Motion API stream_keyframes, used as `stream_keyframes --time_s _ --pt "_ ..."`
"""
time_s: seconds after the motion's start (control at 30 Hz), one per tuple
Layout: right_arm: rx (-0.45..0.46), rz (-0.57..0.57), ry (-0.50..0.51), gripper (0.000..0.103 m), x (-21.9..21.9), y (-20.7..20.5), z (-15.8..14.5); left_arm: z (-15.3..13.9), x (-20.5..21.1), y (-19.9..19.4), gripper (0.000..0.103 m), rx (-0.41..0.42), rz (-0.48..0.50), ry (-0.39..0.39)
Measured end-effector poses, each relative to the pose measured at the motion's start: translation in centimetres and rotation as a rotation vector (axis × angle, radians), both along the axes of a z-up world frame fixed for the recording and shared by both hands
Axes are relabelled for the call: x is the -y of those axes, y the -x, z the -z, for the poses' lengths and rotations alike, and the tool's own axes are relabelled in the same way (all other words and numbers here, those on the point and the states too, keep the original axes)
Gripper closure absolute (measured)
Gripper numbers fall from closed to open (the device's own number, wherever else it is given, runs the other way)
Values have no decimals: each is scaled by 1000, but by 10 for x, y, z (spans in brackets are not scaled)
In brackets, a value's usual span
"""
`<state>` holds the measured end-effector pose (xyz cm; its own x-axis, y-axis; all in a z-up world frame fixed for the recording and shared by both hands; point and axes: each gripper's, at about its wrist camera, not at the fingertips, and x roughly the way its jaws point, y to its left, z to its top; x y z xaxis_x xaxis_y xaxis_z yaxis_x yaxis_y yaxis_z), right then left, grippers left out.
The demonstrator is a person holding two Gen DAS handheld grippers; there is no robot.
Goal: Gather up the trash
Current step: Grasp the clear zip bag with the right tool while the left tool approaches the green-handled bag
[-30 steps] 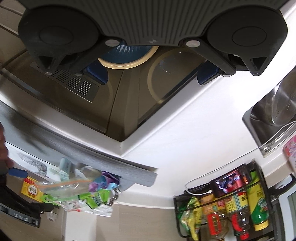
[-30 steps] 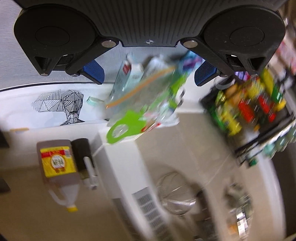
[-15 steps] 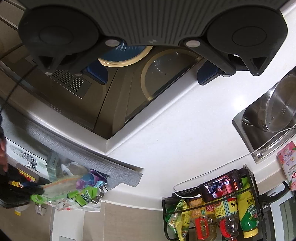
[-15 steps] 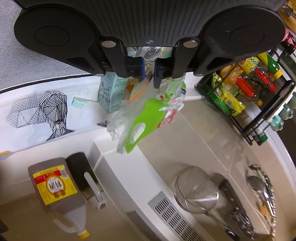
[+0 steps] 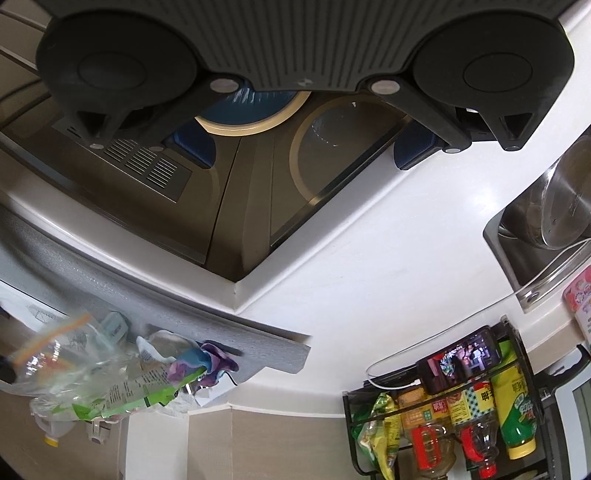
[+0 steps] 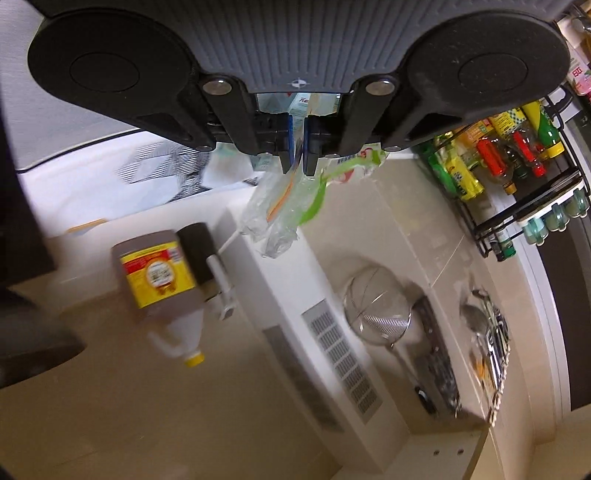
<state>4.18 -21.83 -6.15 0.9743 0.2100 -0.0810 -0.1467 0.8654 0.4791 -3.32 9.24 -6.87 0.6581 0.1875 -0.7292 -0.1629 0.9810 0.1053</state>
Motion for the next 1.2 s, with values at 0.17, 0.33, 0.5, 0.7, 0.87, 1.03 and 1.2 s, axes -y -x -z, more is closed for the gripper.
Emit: stream_keyframes --time_s 0.17,0.33,0.5,0.7,0.87,1.03,1.2 --pt "-5 32 42 98 11 23 12 2 7 -2 0 -7 14 -11" --pt "-65 60 98 98 15 32 31 3 13 -3 0 -9 24 -19" --pt "-119 102 74 97 24 38 45 -5 20 -8 0 16 53 -33" --pt "-136 107 37 88 34 39 52 -31 39 -29 0 94 138 -72" --pt "-152 83 -3 37 42 34 57 -55 59 -58 0 161 220 -112" --pt "-197 62 -39 30 47 19 63 -77 76 -101 0 192 297 -115" --pt "-241 25 -143 23 54 -3 69 -82 104 -150 0 164 358 -121"
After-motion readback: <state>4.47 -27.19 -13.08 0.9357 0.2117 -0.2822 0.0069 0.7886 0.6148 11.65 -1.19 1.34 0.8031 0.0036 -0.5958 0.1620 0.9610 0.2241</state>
